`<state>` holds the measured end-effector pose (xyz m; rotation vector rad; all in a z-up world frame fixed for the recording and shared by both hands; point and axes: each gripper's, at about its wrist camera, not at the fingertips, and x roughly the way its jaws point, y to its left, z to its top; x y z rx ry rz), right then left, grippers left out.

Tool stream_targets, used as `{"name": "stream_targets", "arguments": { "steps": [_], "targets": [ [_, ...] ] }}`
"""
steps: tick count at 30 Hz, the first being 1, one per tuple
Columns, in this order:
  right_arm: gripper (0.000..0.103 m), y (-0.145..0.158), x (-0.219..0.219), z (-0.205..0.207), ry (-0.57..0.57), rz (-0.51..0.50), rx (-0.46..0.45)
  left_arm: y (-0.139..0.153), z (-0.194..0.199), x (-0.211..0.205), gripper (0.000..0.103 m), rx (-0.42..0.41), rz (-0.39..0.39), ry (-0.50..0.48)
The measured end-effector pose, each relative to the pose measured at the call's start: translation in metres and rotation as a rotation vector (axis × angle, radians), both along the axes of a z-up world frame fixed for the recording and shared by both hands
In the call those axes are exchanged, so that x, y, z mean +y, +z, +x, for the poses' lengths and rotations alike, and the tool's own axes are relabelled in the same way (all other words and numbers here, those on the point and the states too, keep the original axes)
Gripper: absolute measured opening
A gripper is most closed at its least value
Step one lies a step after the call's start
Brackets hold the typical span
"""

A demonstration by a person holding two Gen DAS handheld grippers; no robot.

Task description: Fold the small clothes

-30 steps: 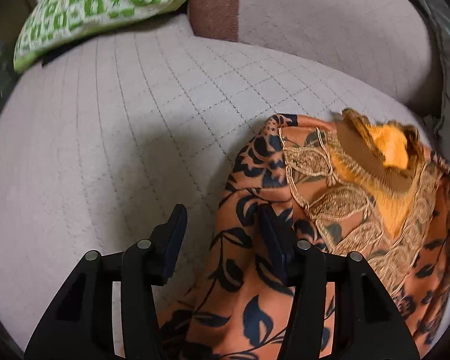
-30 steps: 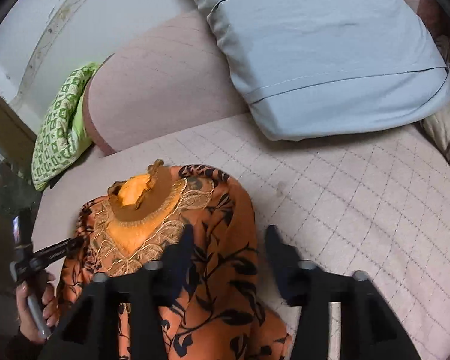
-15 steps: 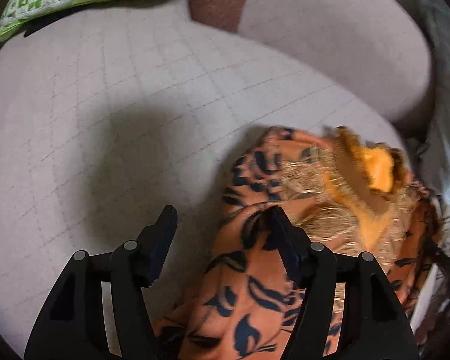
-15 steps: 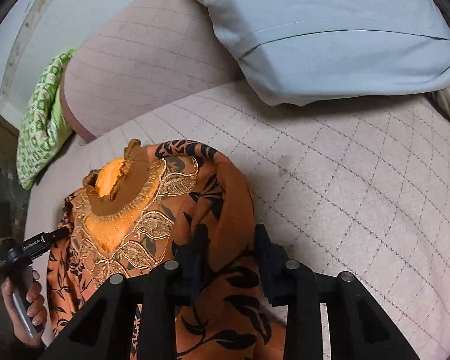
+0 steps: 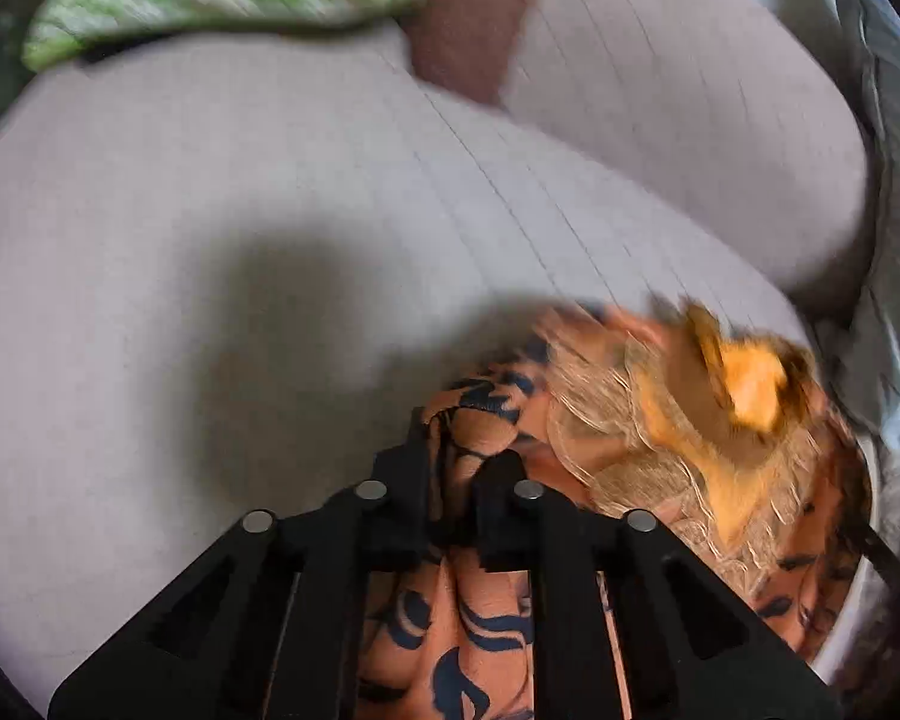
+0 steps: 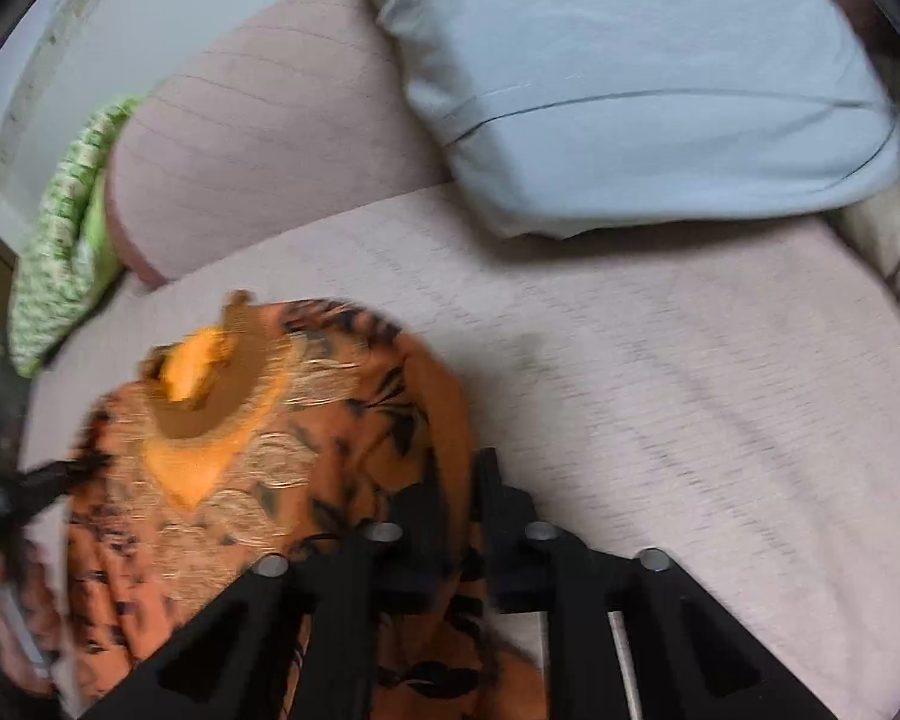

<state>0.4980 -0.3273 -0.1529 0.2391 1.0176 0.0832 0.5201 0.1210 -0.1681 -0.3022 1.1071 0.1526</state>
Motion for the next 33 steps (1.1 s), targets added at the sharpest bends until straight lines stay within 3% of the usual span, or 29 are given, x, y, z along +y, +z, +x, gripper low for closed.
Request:
{"name": "stream_targets", "arguments": {
  "steps": [3,6,7,10,12,15,16,17,18,20,21,26,28,30,33],
  "targets": [
    [0.004,0.018,-0.014,-0.002,-0.048,-0.056,-0.046,0.023,-0.004,0.033,0.009,-0.055,-0.05,0.023],
    [0.003,0.025,-0.036,0.005,-0.104,-0.023,-0.061,0.026,0.004,0.052,0.008,-0.064,-0.025,0.078],
    [0.003,0.02,-0.041,0.011,-0.113,0.002,-0.049,0.021,0.008,0.057,0.009,-0.052,-0.029,0.083],
    [0.004,-0.019,-0.04,0.032,-0.075,0.027,0.071,-0.014,0.019,0.048,0.011,0.082,-0.019,0.032],
    [0.004,-0.032,-0.036,0.028,-0.056,0.033,0.1,-0.01,0.009,0.04,0.012,0.073,0.006,-0.015],
    [0.015,0.005,-0.03,-0.021,-0.048,0.056,-0.044,0.026,-0.04,0.036,0.016,-0.056,-0.026,-0.088],
    [0.029,0.023,-0.027,-0.049,-0.047,0.075,-0.114,0.04,-0.063,0.035,0.02,-0.101,-0.031,-0.106],
    [0.042,0.037,-0.023,-0.074,-0.042,0.09,-0.169,0.051,-0.087,0.034,0.039,-0.129,-0.021,-0.113],
    [0.047,0.049,-0.018,-0.103,-0.03,0.12,-0.225,0.059,-0.108,0.033,0.065,-0.14,-0.003,-0.113],
    [0.052,0.057,-0.005,-0.15,0.011,0.208,-0.271,0.071,-0.169,0.021,0.077,-0.189,0.041,-0.116],
    [0.052,0.056,0.007,-0.176,0.052,0.275,-0.274,0.072,-0.195,0.017,0.077,-0.194,0.056,-0.12],
    [0.052,0.017,0.084,-0.266,0.199,0.435,-0.168,0.041,-0.306,0.003,0.077,-0.098,0.059,-0.125],
    [0.052,0.001,0.126,-0.294,0.296,0.447,-0.105,0.031,-0.342,0.009,0.077,-0.081,0.011,-0.102],
    [0.052,-0.016,0.153,-0.315,0.311,0.429,-0.045,0.026,-0.365,0.018,0.077,-0.075,-0.032,-0.049],
    [0.045,-0.049,0.176,-0.327,0.314,0.406,0.061,0.019,-0.382,0.038,0.077,-0.077,-0.159,0.024]
  ]
}}
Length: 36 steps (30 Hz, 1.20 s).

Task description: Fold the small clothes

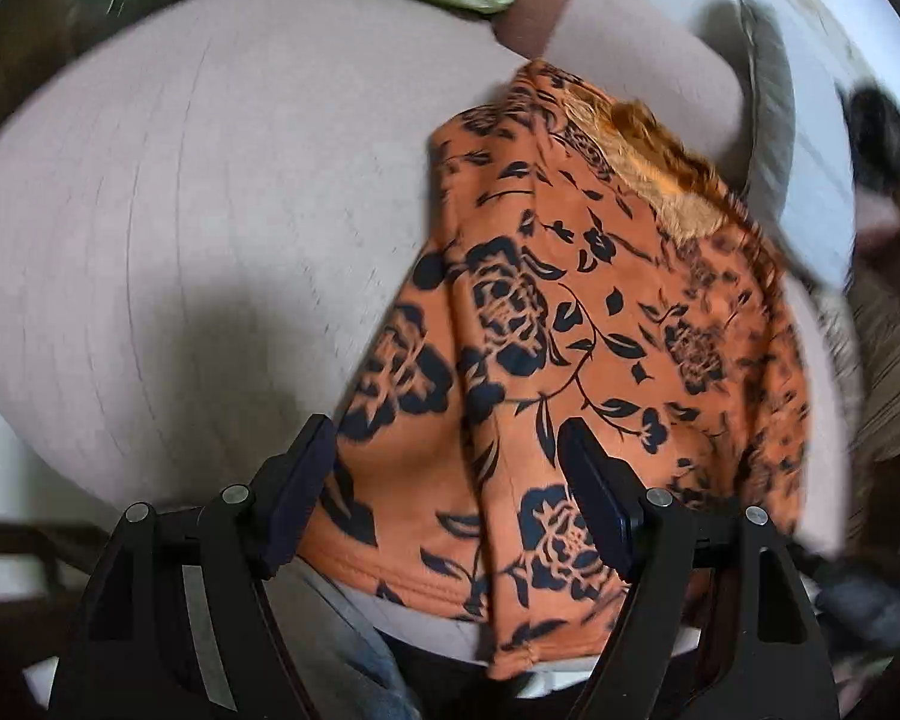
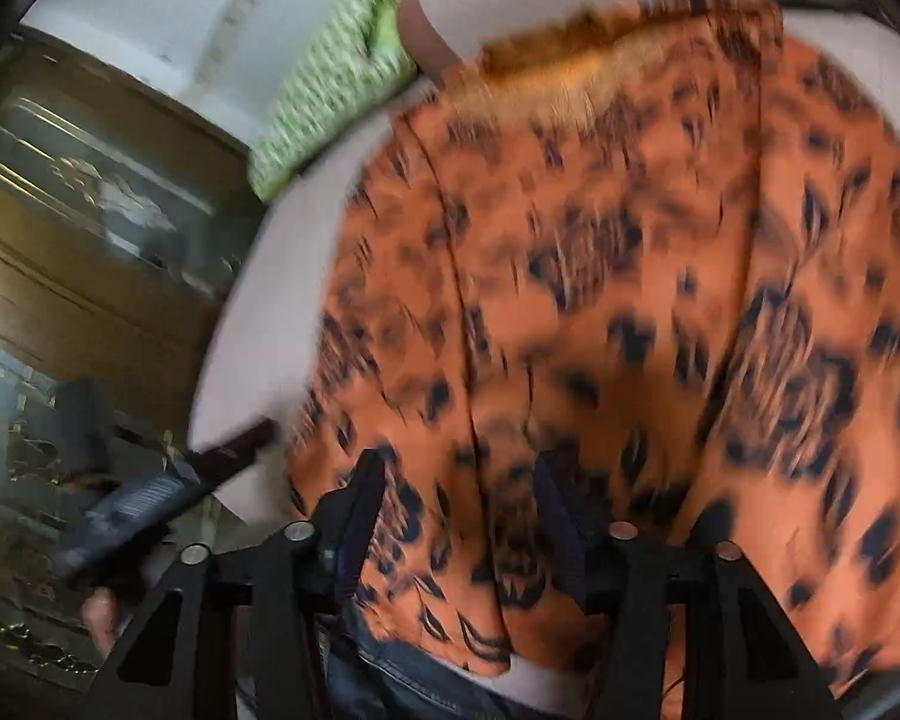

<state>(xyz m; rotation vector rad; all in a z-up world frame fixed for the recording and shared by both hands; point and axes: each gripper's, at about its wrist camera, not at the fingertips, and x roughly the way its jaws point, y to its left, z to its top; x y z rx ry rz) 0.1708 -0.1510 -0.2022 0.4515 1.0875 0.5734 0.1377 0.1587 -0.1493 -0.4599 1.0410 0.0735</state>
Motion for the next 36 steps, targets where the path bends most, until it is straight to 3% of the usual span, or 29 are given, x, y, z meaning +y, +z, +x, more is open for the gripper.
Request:
{"name": "stream_targets", "arguments": {
  "steps": [2,6,7,8,12,15,17,20,22,27,29,33,35,36],
  "targets": [
    [0.038,-0.016,0.018,-0.004,0.028,-0.017,0.042,-0.003,-0.001,0.012,0.077,0.009,-0.032,0.042],
    [0.035,-0.017,0.045,-0.004,0.05,-0.149,-0.001,-0.004,0.01,0.031,0.077,0.007,-0.094,0.081],
    [0.014,-0.013,0.05,-0.004,0.074,-0.163,-0.002,-0.003,0.014,0.034,0.077,0.006,-0.104,0.084],
    [0.002,-0.01,0.053,-0.003,0.095,-0.136,0.011,-0.002,0.018,0.037,0.077,0.003,-0.116,0.082],
    [0.002,0.041,0.023,-0.013,0.006,-0.084,-0.079,0.006,0.025,0.044,0.077,-0.016,-0.133,0.091],
    [0.002,0.065,0.004,-0.017,-0.063,-0.112,-0.141,0.0,0.032,0.049,0.077,-0.011,-0.138,0.091],
    [0.003,0.046,0.002,-0.007,-0.048,-0.144,-0.103,-0.008,0.041,0.049,0.077,0.005,-0.154,0.094],
    [0.003,-0.001,0.004,0.009,-0.01,-0.096,0.015,-0.016,0.055,0.048,0.077,0.02,-0.177,0.09],
    [0.003,-0.009,0.001,0.012,-0.027,-0.092,0.025,-0.017,0.061,0.046,0.077,0.024,-0.156,0.077],
    [0.003,-0.01,-0.03,0.028,-0.115,-0.118,0.019,-0.022,0.058,0.035,0.077,0.043,-0.149,0.04],
    [0.003,-0.012,-0.044,0.032,-0.123,-0.081,0.036,-0.024,0.049,0.019,0.077,0.055,-0.149,-0.012],
    [0.008,0.009,-0.067,0.011,-0.136,-0.097,-0.013,-0.013,0.02,-0.026,0.077,0.011,-0.036,-0.097],
    [0.026,0.013,-0.077,-0.004,-0.146,-0.082,-0.02,-0.01,0.009,-0.051,0.077,0.001,-0.023,-0.16],
    [0.029,0.013,-0.082,-0.012,-0.154,-0.078,-0.02,-0.013,0.005,-0.066,0.077,0.009,-0.028,-0.202]
  ]
}}
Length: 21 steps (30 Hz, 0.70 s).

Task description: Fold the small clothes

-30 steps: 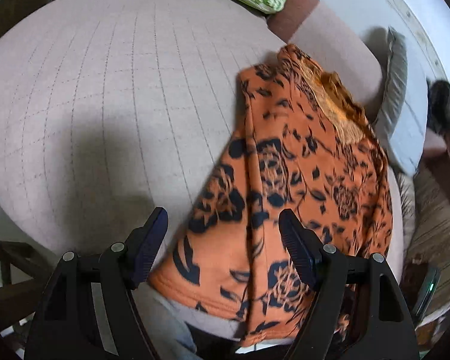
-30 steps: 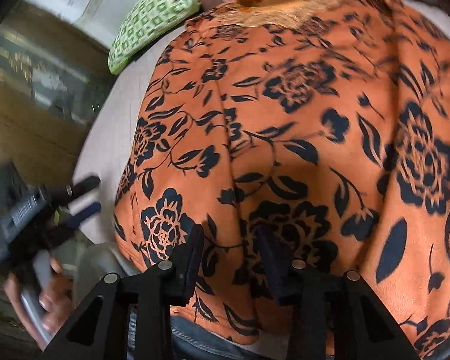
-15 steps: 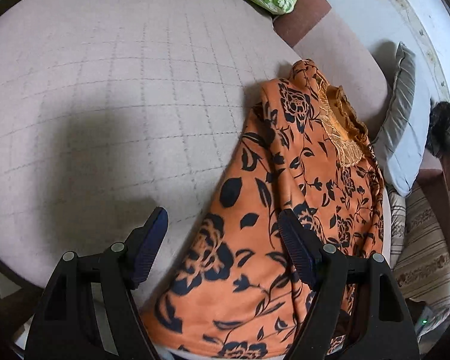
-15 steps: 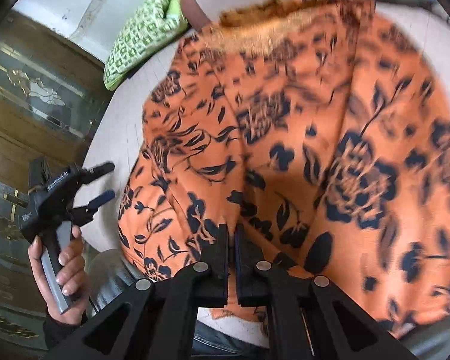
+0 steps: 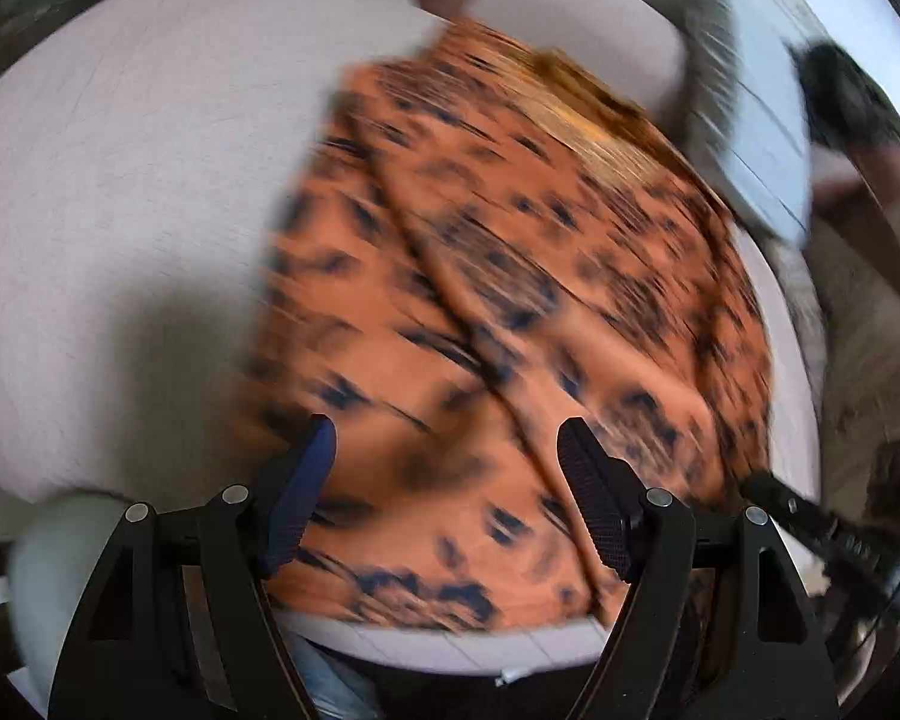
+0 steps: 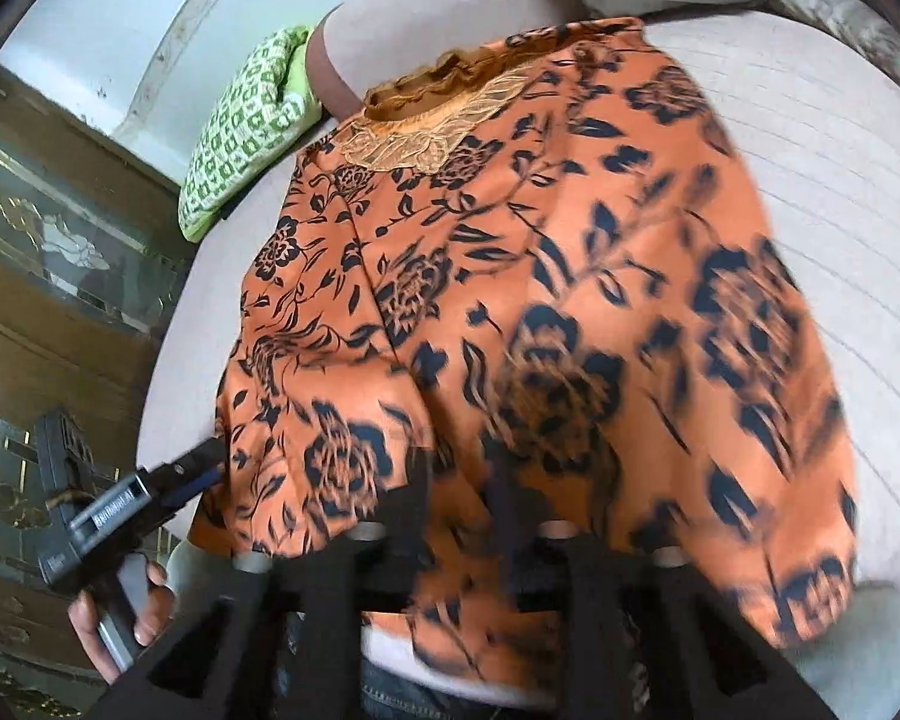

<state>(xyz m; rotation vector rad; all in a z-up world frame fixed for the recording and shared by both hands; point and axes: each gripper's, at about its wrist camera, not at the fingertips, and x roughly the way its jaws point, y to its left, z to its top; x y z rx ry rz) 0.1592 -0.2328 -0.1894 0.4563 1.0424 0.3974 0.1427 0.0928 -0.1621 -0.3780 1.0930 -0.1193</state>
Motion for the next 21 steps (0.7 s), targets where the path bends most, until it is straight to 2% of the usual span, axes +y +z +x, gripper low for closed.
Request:
{"name": "stream_targets", "arguments": {
  "steps": [3,5,7,10,11,14,16,18,21],
  "targets": [
    [0.03,-0.003,-0.011,-0.016,-0.025,-0.011,0.0,-0.013,-0.006,-0.029,0.077,0.057,-0.004,-0.075],
    [0.03,-0.008,-0.016,-0.022,-0.026,0.043,0.008,-0.025,-0.011,-0.044,0.077,0.096,-0.007,-0.099],
    [0.03,-0.008,-0.007,-0.024,0.022,0.085,0.002,-0.024,-0.016,-0.053,0.076,0.066,0.047,-0.09],
    [0.03,-0.018,0.016,-0.016,0.062,-0.025,0.002,-0.024,-0.013,-0.06,0.075,0.061,0.01,-0.08],
    [0.025,-0.025,0.019,-0.012,0.068,-0.025,0.023,-0.025,-0.011,-0.061,0.075,0.065,0.004,-0.071],
    [0.011,-0.021,0.017,-0.014,0.055,0.023,0.02,-0.024,-0.013,-0.067,0.057,0.071,0.049,-0.05],
    [0.009,-0.014,0.015,-0.021,0.063,0.023,0.001,-0.025,-0.019,-0.068,0.056,0.081,-0.016,-0.057],
    [0.007,-0.017,0.015,-0.022,0.061,-0.006,0.026,-0.026,-0.027,-0.068,0.056,0.085,-0.041,-0.065],
    [0.005,-0.03,0.015,-0.019,0.055,0.008,0.081,-0.028,-0.027,-0.081,0.056,0.096,0.029,-0.079]
  ]
}}
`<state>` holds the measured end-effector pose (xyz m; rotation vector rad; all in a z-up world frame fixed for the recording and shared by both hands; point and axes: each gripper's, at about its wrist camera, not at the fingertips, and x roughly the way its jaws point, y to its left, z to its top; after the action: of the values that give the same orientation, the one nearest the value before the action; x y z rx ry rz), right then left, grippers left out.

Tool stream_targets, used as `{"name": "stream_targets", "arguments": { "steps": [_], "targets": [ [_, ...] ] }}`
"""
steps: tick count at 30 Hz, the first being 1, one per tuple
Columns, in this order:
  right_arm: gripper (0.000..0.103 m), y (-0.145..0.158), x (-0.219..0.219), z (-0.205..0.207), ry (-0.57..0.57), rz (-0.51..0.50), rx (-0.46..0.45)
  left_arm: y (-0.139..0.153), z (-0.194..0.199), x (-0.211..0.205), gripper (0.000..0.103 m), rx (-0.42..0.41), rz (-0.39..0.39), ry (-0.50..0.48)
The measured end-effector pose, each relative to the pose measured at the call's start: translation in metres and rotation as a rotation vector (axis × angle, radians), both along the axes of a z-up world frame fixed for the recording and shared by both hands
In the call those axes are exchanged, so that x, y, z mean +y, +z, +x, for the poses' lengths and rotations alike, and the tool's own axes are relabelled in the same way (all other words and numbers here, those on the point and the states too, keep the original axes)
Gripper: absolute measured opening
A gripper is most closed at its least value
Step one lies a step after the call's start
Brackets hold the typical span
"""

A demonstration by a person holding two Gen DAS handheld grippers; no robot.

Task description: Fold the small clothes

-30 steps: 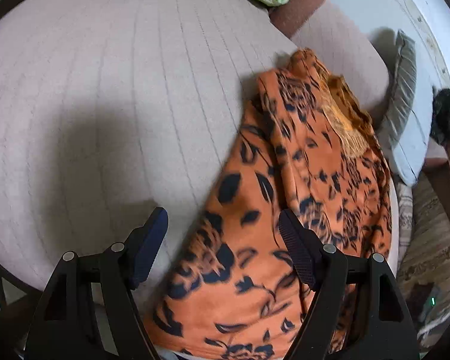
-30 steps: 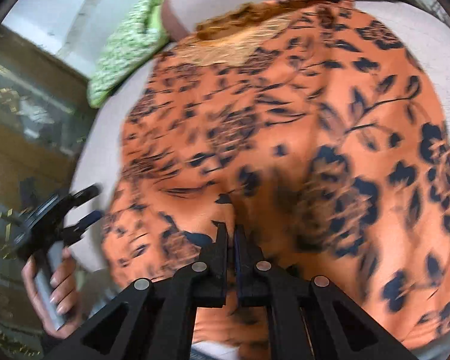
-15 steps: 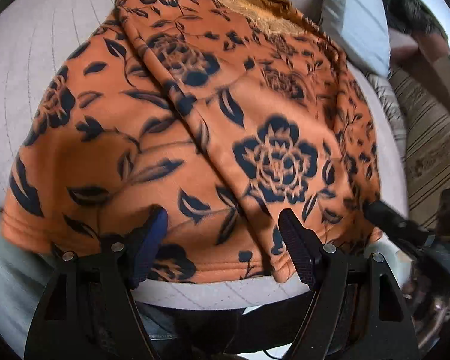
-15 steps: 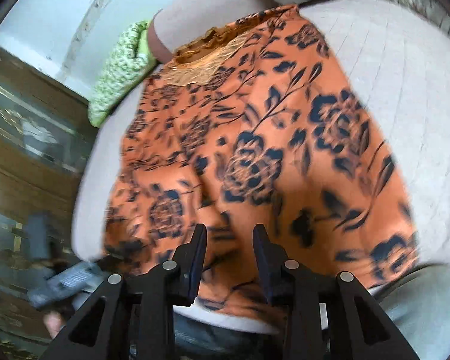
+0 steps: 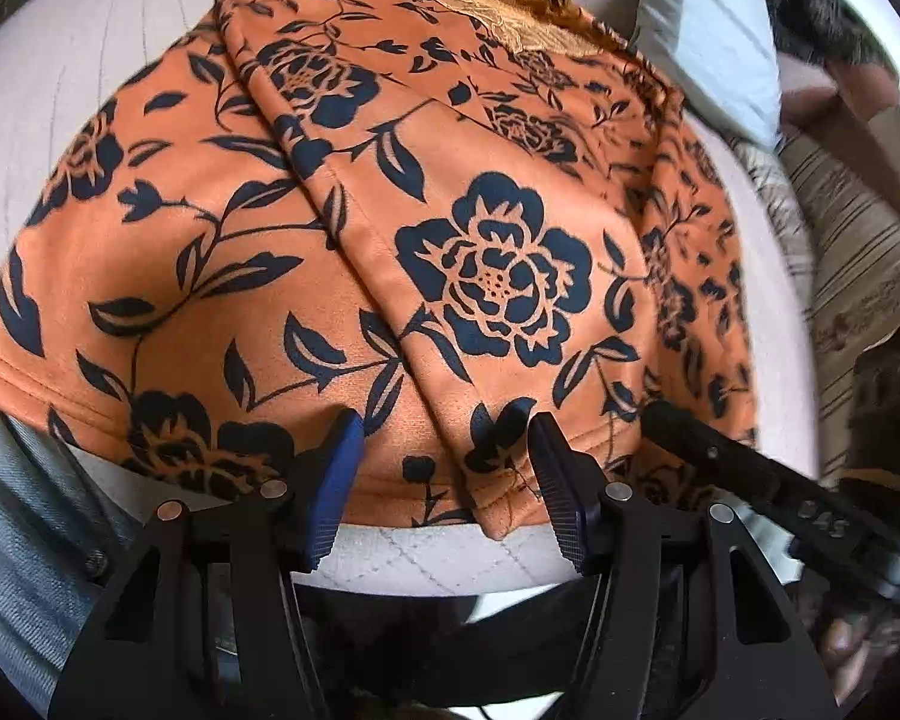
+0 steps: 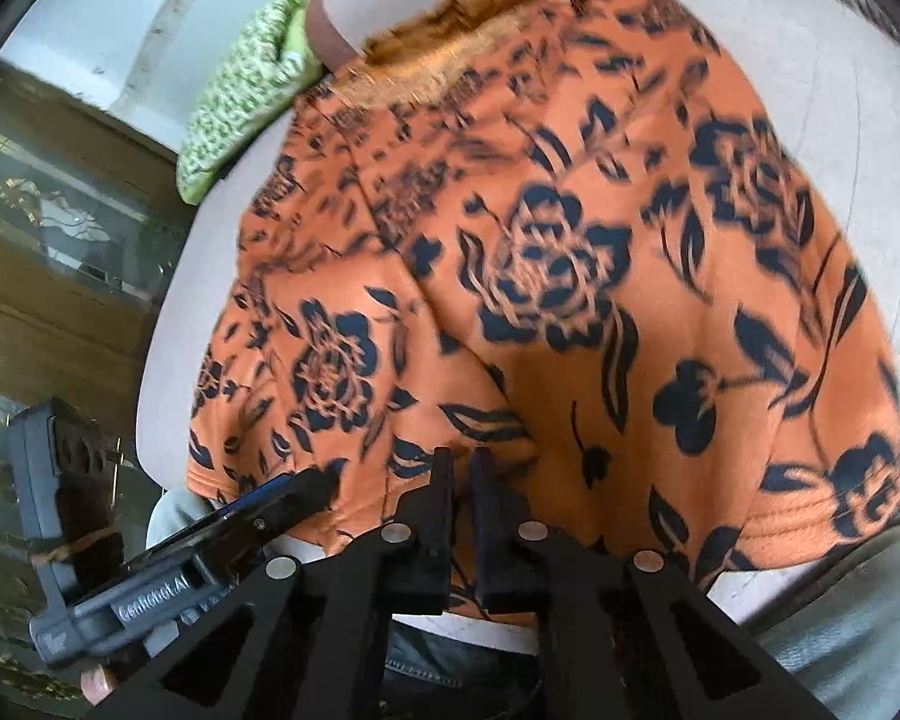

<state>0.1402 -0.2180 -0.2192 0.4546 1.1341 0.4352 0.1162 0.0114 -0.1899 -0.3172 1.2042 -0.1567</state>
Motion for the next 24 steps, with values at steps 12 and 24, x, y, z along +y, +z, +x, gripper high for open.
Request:
{"name": "stream_targets", "arguments": {
  "steps": [12,24],
  "targets": [
    [0.038,0.026,-0.007,-0.001,-0.032,0.01,-0.085,0.0,-0.008,0.017,0.002,0.098,-0.111,0.028],
    [0.041,-0.007,-0.01,0.01,-0.028,0.063,-0.097,-0.003,-0.011,0.005,0.06,0.103,-0.141,0.021]
  ]
}}
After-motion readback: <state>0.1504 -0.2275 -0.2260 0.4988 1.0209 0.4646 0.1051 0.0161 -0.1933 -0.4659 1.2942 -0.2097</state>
